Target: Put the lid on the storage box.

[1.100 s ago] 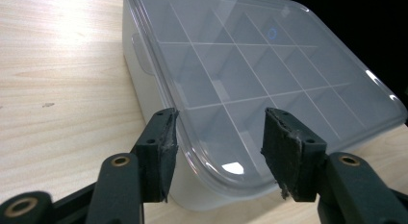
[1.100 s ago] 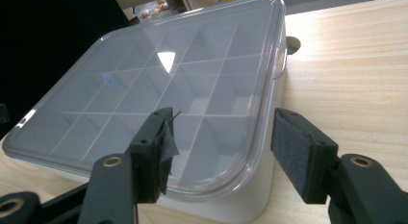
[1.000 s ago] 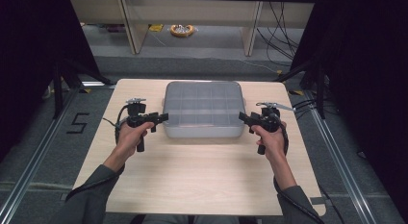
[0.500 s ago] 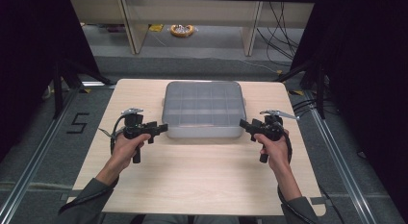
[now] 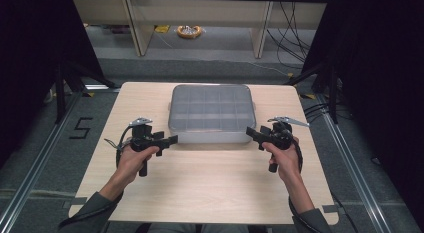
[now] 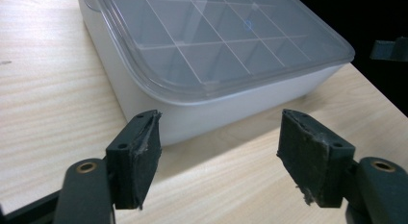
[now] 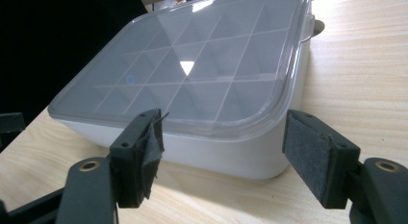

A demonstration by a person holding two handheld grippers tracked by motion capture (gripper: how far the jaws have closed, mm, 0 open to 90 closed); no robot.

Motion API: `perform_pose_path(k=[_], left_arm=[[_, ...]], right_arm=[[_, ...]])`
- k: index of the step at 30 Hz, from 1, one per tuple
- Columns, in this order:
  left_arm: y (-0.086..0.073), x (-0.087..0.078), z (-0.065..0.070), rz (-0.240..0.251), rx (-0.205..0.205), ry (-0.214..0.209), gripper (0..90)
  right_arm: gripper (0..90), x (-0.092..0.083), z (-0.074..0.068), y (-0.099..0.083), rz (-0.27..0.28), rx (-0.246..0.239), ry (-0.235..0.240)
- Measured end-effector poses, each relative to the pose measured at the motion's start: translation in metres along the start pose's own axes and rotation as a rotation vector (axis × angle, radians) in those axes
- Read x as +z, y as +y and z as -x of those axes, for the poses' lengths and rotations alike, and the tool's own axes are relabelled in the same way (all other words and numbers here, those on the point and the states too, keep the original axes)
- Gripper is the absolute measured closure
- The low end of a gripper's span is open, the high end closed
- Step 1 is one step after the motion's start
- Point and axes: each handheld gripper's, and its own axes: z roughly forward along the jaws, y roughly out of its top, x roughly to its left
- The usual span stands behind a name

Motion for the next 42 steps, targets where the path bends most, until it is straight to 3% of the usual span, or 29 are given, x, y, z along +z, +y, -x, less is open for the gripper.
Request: perform_pose_path(k=[4,5,6,7,8,12,17,19,21,22,23,24,25,27,28,29,35,42], left_arm=[[-0.007,-0.003,0.006,-0.004,0.014,-0.014,29.0],[-0.009,-0.004,0.008,-0.007,0.017,-0.016,28.9],[-0.011,-0.005,0.010,-0.010,0.016,-0.020,28.5],[-0.012,-0.006,0.011,-0.011,0.023,-0.021,28.4],[-0.013,-0.006,0.013,-0.011,0.023,-0.027,28.3],[-0.022,-0.008,0.019,-0.020,0.034,-0.042,27.9],[-0.034,-0.011,0.021,-0.029,0.043,-0.049,26.9],[-0.039,-0.013,0.019,-0.035,0.046,-0.053,26.8],[-0.043,-0.015,0.018,-0.038,0.045,-0.059,26.5],[-0.044,-0.016,0.017,-0.034,0.045,-0.061,26.2],[-0.045,-0.017,0.016,-0.035,0.045,-0.063,26.0],[-0.047,-0.017,0.014,-0.038,0.049,-0.065,25.9],[-0.048,-0.018,0.014,-0.040,0.049,-0.067,25.5],[-0.052,-0.019,0.013,-0.044,0.053,-0.060,25.5],[-0.054,-0.020,0.012,-0.052,0.057,-0.062,25.0],[-0.056,-0.020,0.013,-0.053,0.053,-0.065,24.8],[-0.065,-0.022,0.016,-0.060,0.075,-0.070,24.1],[-0.074,-0.022,0.020,-0.079,0.112,-0.070,23.5]], right_arm=[[30.8,-0.001,-0.002,-0.004,-0.002,-0.011,-0.003],[30.8,-0.004,-0.005,-0.004,-0.018,0.006,-0.001],[30.7,-0.003,-0.004,-0.005,-0.008,-0.016,0.000],[30.6,-0.006,-0.009,-0.006,-0.024,0.036,0.008],[30.6,-0.005,-0.006,-0.007,-0.013,-0.013,0.000],[30.4,-0.007,-0.008,-0.012,-0.022,-0.030,0.009],[30.4,-0.011,-0.018,-0.020,-0.053,0.011,0.028],[30.3,-0.011,-0.016,-0.022,-0.048,-0.038,0.028],[30.2,-0.013,-0.020,-0.025,-0.067,-0.021,0.028],[30.1,-0.012,-0.019,-0.026,-0.056,-0.042,0.040],[30.1,-0.012,-0.021,-0.027,-0.065,-0.031,0.038],[30.1,-0.011,-0.020,-0.029,-0.061,-0.062,0.034],[29.9,-0.013,-0.023,-0.032,-0.081,-0.038,0.042],[29.9,-0.013,-0.024,-0.033,-0.084,-0.044,0.042],[29.9,-0.015,-0.027,-0.037,-0.100,-0.015,0.044],[29.9,-0.013,-0.024,-0.038,-0.078,-0.064,0.042],[26.8,-0.015,-0.026,-0.051,-0.119,-0.074,0.039],[22.3,-0.018,-0.027,-0.058,-0.126,-0.093,0.028]])
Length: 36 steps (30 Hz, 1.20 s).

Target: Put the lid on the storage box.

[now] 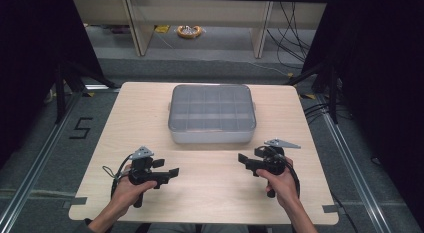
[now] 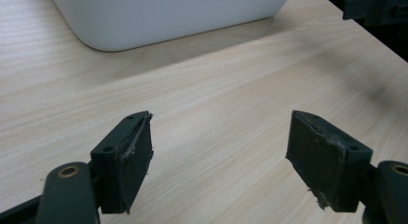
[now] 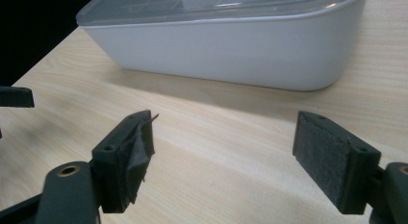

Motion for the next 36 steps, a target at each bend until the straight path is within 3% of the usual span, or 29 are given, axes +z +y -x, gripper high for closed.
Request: perform_pose_path(k=[1,5,6,7,8,10,11,12,13,14,17,18,19,21,29,30,34,36], left_arm=[[-0.001,0.000,0.001,-0.005,0.001,-0.004,23.2],[-0.005,0.001,0.004,-0.015,0.010,-0.014,22.1],[-0.006,0.001,0.005,-0.017,0.006,-0.022,21.4],[-0.007,0.000,0.006,-0.024,0.009,-0.024,21.4],[-0.008,0.000,0.006,-0.024,0.013,-0.024,20.7],[-0.010,0.001,0.008,-0.024,0.006,-0.040,18.8],[-0.011,0.000,0.008,-0.036,0.016,-0.043,18.4],[-0.012,0.000,0.009,-0.038,0.020,-0.043,17.1],[-0.013,0.000,0.011,-0.034,0.022,-0.044,17.1],[-0.015,0.000,0.012,-0.035,0.025,-0.044,16.5],[-0.017,-0.002,0.013,-0.043,0.052,-0.054,15.5],[-0.018,-0.002,0.015,-0.032,0.044,-0.049,15.4],[-0.018,-0.003,0.016,-0.041,0.054,-0.053,15.3],[-0.020,-0.004,0.017,-0.043,0.073,-0.055,15.3],[-0.029,-0.009,0.025,-0.045,0.078,-0.067,15.4],[-0.030,-0.010,0.026,-0.041,0.076,-0.064,15.4],[-0.034,-0.012,0.029,-0.051,0.093,-0.068,15.4],[-0.036,-0.013,0.030,-0.054,0.105,-0.061,15.5]], right_arm=[[18.6,-0.002,-0.001,-0.002,-0.006,0.003,-0.014],[18.0,-0.006,-0.002,-0.007,-0.001,0.013,0.008],[18.0,-0.007,-0.006,-0.009,-0.009,0.053,0.018],[18.0,-0.007,-0.006,-0.009,-0.009,0.053,0.018],[17.9,-0.007,-0.003,-0.010,-0.008,0.008,0.016],[17.8,-0.008,-0.004,-0.013,-0.013,0.000,0.020],[17.6,-0.009,-0.004,-0.015,-0.016,-0.003,0.027],[17.4,-0.010,-0.007,-0.019,-0.024,0.040,0.041],[17.4,-0.010,-0.007,-0.019,-0.024,0.040,0.041],[17.4,-0.010,-0.004,-0.020,-0.028,-0.009,0.025],[17.0,-0.012,-0.005,-0.024,-0.028,-0.006,0.038],[16.9,-0.012,-0.008,-0.025,-0.029,0.033,0.045],[16.7,-0.013,-0.005,-0.025,-0.032,-0.007,0.030],[16.7,-0.014,-0.007,-0.027,-0.026,-0.005,0.037],[16.4,-0.021,-0.014,-0.036,-0.041,-0.032,0.037],[16.4,-0.023,-0.016,-0.039,-0.045,-0.055,0.035],[16.4,-0.027,-0.020,-0.043,-0.057,-0.063,0.044],[16.4,-0.029,-0.026,-0.048,-0.059,-0.034,0.044]])
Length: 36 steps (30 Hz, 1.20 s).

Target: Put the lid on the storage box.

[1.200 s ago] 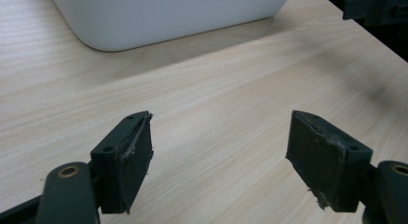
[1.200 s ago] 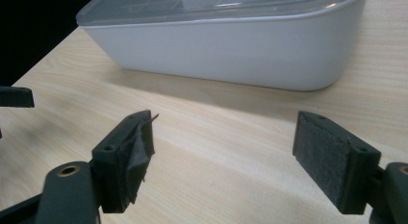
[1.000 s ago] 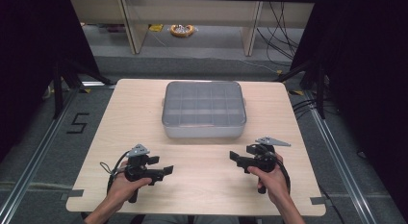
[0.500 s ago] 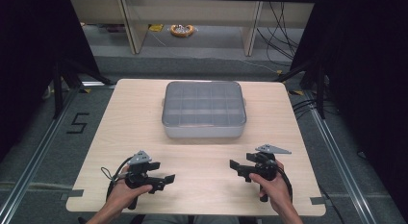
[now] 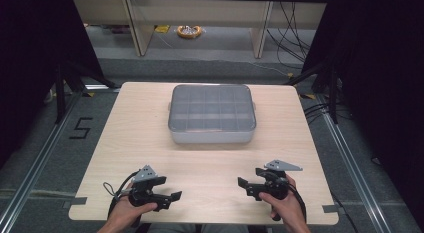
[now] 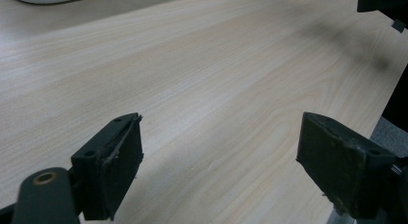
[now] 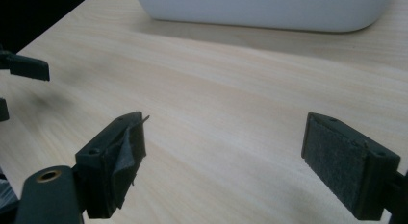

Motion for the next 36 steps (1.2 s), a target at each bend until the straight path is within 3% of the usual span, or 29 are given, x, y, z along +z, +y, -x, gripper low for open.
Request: perform_pose_path(k=[1,2,5,6,10,11,14,16,19,20,21,22,23,24,25,27,28,29,30,31,32,34,35,36], left_arm=[[-0.001,0.000,0.001,0.002,0.002,0.000,15.5],[-0.002,-0.001,0.002,-0.001,0.003,0.001,15.4],[-0.005,-0.003,0.005,-0.006,0.011,0.005,15.4],[-0.005,-0.003,0.005,0.003,0.010,0.000,15.4],[-0.009,-0.005,0.009,-0.013,0.031,0.017,15.4],[-0.011,-0.005,0.012,-0.016,0.031,0.020,15.4],[-0.014,-0.005,0.017,-0.019,0.054,0.022,15.4],[-0.016,-0.005,0.021,-0.017,0.043,0.021,15.4],[-0.017,-0.006,0.024,-0.019,0.064,0.024,15.4],[-0.018,-0.006,0.024,-0.022,0.074,0.022,15.4],[-0.019,-0.006,0.026,-0.024,0.060,0.021,15.4],[-0.019,-0.007,0.026,-0.035,0.082,0.024,15.4],[-0.020,-0.007,0.028,-0.029,0.070,0.020,15.4],[-0.020,-0.008,0.028,-0.053,0.092,0.027,15.4],[-0.020,-0.007,0.031,-0.033,0.072,0.020,15.4],[-0.020,-0.008,0.033,-0.036,0.088,0.027,15.4],[-0.020,-0.008,0.033,-0.043,0.102,0.029,15.4],[-0.021,-0.007,0.035,-0.021,0.086,0.021,15.5],[-0.020,-0.009,0.033,-0.046,0.114,0.029,15.4],[-0.021,-0.008,0.035,-0.032,0.090,0.019,15.5],[-0.021,-0.008,0.034,-0.036,0.101,0.024,15.5],[-0.020,-0.008,0.034,-0.030,0.085,0.020,15.4],[-0.020,-0.008,0.032,-0.046,0.104,0.033,15.5],[-0.020,-0.007,0.033,-0.028,0.084,0.026,15.5]], right_arm=[[16.4,0.000,0.000,0.000,0.000,0.000,0.000],[16.4,-0.001,0.002,-0.001,-0.001,-0.047,-0.003],[16.4,-0.004,-0.004,-0.007,-0.010,-0.038,0.002],[16.4,-0.004,-0.002,-0.008,-0.015,-0.077,-0.003],[16.4,-0.007,-0.006,-0.015,-0.026,-0.066,-0.001],[16.4,-0.007,-0.005,-0.015,-0.024,-0.091,0.008],[16.4,-0.010,-0.009,-0.019,-0.034,-0.095,0.017],[16.4,-0.011,-0.013,-0.023,-0.048,-0.099,0.016],[16.4,-0.013,-0.014,-0.027,-0.066,-0.130,0.023],[16.5,-0.013,-0.019,-0.030,-0.071,-0.095,0.022],[16.5,-0.014,-0.018,-0.032,-0.078,-0.122,0.020],[16.5,-0.014,-0.018,-0.033,-0.089,-0.140,0.029],[16.4,-0.016,-0.019,-0.034,-0.093,-0.145,0.028],[16.5,-0.016,-0.021,-0.036,-0.086,-0.144,0.031],[16.5,-0.018,-0.024,-0.037,-0.106,-0.109,0.025],[16.5,-0.018,-0.022,-0.040,-0.095,-0.159,0.032],[16.5,-0.019,-0.023,-0.041,-0.097,-0.156,0.030],[16.5,-0.019,-0.025,-0.043,-0.096,-0.148,0.032],[16.4,-0.020,-0.025,-0.044,-0.105,-0.163,0.032],[16.5,-0.020,-0.026,-0.044,-0.109,-0.165,0.031],[16.5,-0.019,-0.026,-0.045,-0.099,-0.181,0.034],[16.5,-0.020,-0.028,-0.047,-0.108,-0.179,0.032],[16.5,-0.020,-0.028,-0.047,-0.108,-0.174,0.031],[16.6,-0.020,-0.028,-0.047,-0.112,-0.175,0.027]])
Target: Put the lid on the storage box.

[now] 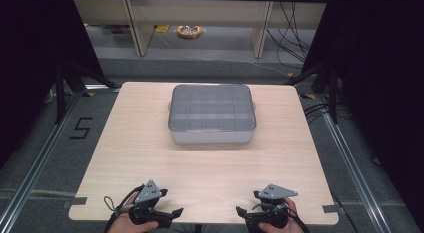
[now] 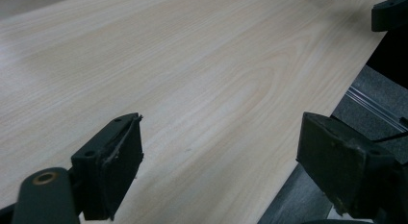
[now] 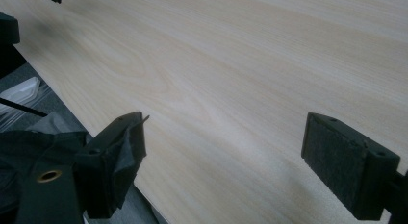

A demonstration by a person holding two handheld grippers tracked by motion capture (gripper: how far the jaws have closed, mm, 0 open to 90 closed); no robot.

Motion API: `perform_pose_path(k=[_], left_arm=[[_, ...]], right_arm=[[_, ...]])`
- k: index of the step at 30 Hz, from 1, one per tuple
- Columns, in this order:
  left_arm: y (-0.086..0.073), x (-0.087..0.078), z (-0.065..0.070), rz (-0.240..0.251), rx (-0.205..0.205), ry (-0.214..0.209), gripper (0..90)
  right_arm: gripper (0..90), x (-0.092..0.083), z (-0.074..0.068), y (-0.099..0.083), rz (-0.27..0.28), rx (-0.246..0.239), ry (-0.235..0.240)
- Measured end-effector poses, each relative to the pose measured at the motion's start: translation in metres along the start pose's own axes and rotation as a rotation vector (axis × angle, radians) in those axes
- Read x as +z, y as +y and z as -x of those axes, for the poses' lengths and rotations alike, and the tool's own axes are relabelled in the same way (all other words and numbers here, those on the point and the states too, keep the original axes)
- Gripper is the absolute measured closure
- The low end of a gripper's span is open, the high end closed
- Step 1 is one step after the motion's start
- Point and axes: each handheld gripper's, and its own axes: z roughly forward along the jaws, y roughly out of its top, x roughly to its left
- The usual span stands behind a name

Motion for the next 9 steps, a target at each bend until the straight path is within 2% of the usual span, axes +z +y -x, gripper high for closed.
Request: perform_pose_path(k=[2,5,7,9], left_arm=[[-0.0001,0.0007,-0.0009,0.003,-0.001,-0.002,15.5],[0.0004,0.0002,0.0001,0.002,-0.016,-0.005,15.5],[0.0007,-0.0003,-0.0012,-0.001,0.006,-0.005,15.5],[0.0007,-0.0002,-0.0009,-0.002,-0.011,-0.003,15.5]], right_arm=[[16.6,0.0003,0.0006,0.0002,0.005,-0.009,-0.002],[16.6,-0.0016,0.0001,0.0006,-0.004,0.006,-0.005],[16.6,-0.0005,0.0035,0.0008,0.006,-0.024,-0.003],[16.6,-0.0009,0.0033,0.0004,0.002,-0.002,-0.002]])
